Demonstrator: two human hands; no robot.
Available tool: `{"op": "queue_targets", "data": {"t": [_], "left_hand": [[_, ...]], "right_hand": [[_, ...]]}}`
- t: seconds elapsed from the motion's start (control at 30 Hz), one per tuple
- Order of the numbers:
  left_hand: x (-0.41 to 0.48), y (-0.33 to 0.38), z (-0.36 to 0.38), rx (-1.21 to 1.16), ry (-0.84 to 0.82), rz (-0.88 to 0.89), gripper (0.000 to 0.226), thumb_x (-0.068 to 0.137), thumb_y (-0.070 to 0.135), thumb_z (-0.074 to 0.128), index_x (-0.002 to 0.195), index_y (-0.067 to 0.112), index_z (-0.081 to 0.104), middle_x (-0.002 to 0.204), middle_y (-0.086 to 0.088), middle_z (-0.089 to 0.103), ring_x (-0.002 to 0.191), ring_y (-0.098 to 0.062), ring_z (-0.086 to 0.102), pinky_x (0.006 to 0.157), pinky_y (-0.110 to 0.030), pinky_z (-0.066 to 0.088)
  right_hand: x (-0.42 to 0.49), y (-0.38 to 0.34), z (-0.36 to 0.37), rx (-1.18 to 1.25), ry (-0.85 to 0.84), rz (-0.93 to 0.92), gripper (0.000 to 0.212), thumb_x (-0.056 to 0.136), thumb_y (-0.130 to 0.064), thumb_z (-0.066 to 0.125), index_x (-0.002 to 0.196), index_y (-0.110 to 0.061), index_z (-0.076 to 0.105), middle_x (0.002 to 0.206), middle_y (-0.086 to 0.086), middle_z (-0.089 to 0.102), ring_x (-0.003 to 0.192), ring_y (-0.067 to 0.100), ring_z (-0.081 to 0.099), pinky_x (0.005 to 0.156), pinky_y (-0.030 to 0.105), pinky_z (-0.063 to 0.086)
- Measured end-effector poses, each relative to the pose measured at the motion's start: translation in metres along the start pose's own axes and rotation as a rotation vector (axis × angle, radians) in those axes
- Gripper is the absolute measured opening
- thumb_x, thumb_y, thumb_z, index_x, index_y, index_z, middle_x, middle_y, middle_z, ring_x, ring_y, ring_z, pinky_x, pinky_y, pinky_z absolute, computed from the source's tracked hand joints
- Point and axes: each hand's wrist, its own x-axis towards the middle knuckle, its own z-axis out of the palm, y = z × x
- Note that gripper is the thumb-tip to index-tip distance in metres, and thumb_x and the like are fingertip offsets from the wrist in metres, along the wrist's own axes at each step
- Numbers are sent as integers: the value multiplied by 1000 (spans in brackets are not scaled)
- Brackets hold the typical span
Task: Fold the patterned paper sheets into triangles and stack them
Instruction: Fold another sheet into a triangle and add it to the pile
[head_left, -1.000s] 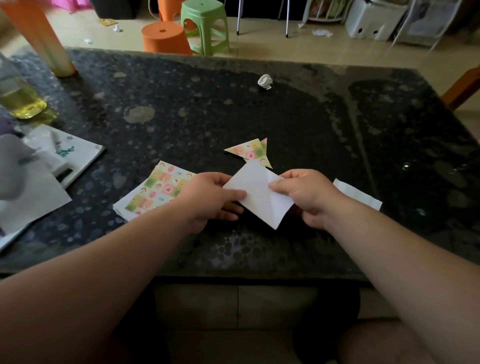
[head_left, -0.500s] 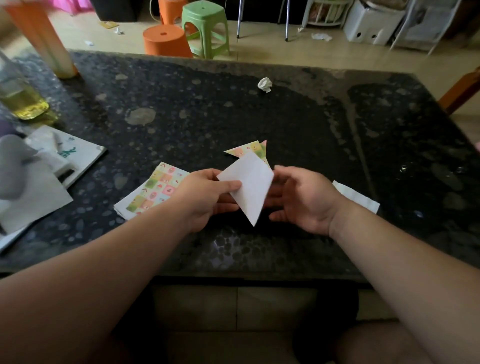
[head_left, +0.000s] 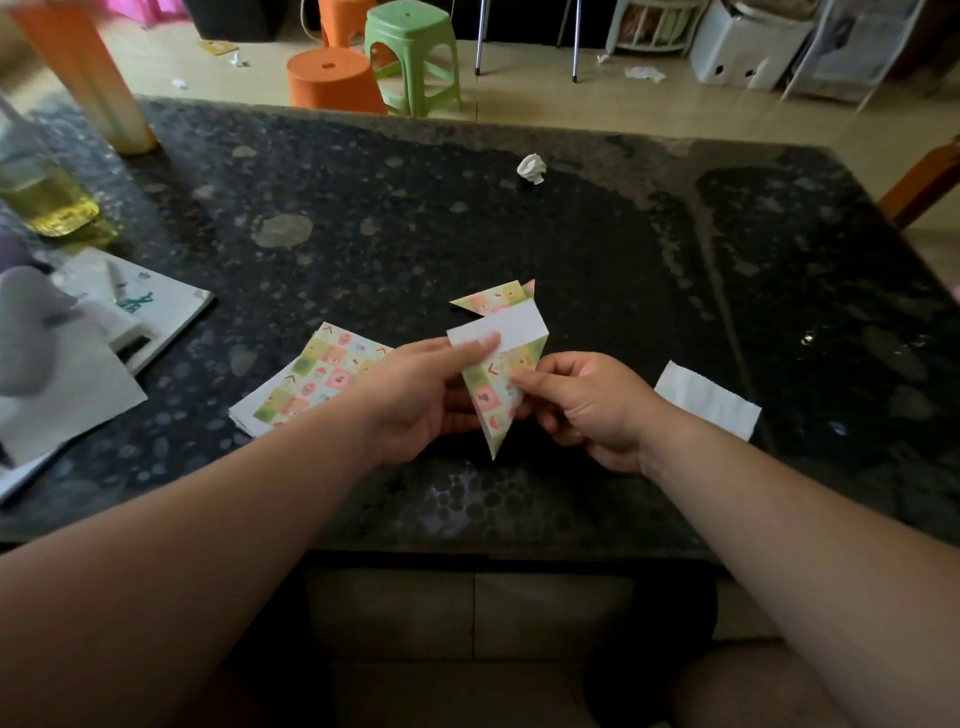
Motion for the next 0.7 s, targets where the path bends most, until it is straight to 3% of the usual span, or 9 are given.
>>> {"op": "queue_targets", "data": {"t": [0.1, 0.2, 0.33, 0.5, 0.6, 0.7], "left_hand": [[2, -9, 0, 112, -31, 13, 35, 85, 0, 72, 119, 5, 68, 102, -14, 75, 85, -23, 73, 79, -37, 59], [3, -13, 2, 109, 0, -26, 40, 83, -12, 71, 119, 5, 67, 97, -12, 75, 77, -22, 72, 68, -33, 60], [1, -13, 4, 116, -48, -35, 53, 80, -15, 72, 125, 11, 62, 97, -14, 74, 79, -24, 72, 69, -34, 59], [4, -15, 3, 233, 36, -37, 58, 84, -7, 75, 136, 11, 54, 84, -15, 75, 64, -19, 68, 57, -27, 55], [4, -10, -7, 389, 60, -70, 65, 86, 0, 76, 143, 16, 49, 82, -14, 75, 60, -15, 64, 54, -26, 52], [-1, -1, -13, 663, -1, -74, 51, 88, 9, 78, 132, 21, 56, 74, -10, 72, 51, -12, 55, 48, -23, 46]], "right_hand": [[1, 1, 2, 32, 24, 21, 19, 95, -25, 72, 85, -10, 72, 72, 5, 68, 49, 8, 45, 40, 19, 32], [3, 2, 2, 56, 40, 53, 17, 95, -21, 73, 85, -8, 71, 68, 5, 66, 49, 10, 44, 41, 20, 30], [7, 5, 1, 77, 84, 62, 14, 94, -17, 74, 86, -7, 69, 69, 6, 68, 48, 10, 46, 40, 20, 31], [7, 5, -2, 110, 65, 114, 8, 96, -10, 69, 95, -3, 67, 67, 7, 69, 49, 11, 50, 36, 18, 30], [6, 4, -8, 59, 44, 202, 9, 96, -10, 67, 99, -2, 68, 69, 8, 70, 49, 12, 52, 36, 18, 31], [7, 5, -12, 17, 27, 237, 9, 96, -12, 69, 95, -3, 69, 69, 8, 70, 48, 11, 52, 37, 17, 32]]}}
